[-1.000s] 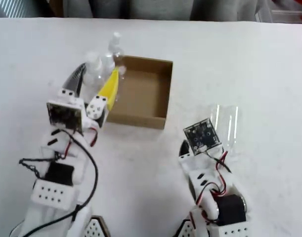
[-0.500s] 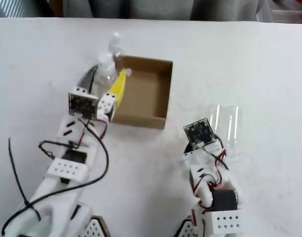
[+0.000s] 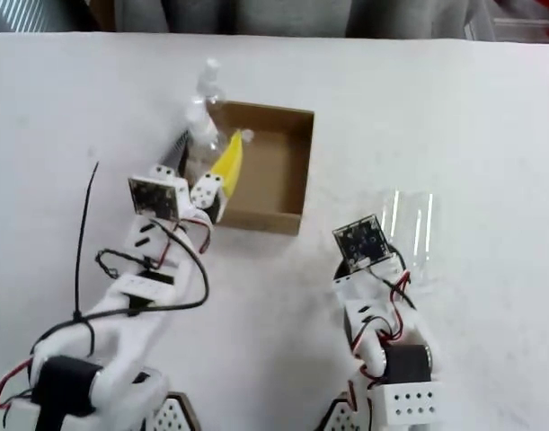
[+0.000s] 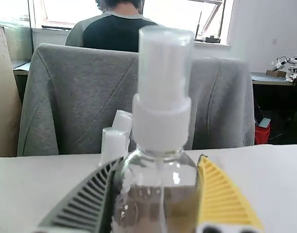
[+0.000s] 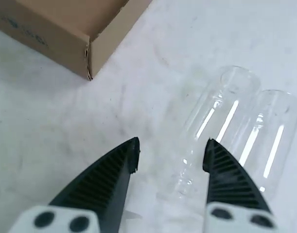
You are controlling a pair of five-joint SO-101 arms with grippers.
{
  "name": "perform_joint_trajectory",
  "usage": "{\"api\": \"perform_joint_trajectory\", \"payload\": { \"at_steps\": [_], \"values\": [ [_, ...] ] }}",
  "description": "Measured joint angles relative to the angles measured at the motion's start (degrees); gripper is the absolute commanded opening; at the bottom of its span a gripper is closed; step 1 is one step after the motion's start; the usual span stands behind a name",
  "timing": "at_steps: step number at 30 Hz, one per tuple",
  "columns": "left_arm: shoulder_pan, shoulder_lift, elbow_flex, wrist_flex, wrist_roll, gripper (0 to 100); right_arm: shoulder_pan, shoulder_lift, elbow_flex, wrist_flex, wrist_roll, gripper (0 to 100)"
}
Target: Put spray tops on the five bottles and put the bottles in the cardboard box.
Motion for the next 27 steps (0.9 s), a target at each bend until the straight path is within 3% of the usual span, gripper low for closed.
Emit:
{"api": "perform_joint_trajectory", "payload": {
  "at_steps": [8,16,27],
  "values": [
    [0.0,11.52,-4.22,-2.64,-1.58,3,-0.09,0.0,1.32,-0.18,0.0,19.1],
    [0.0,18.64,-4.4,-10.2,-1.58,3,0.0,-0.09,1.41,-0.18,0.18,19.1],
    [-0.18,24.79,-8.09,-10.99,-1.58,3,0.0,-0.09,1.41,-0.18,0.18,19.1]
  ]
}}
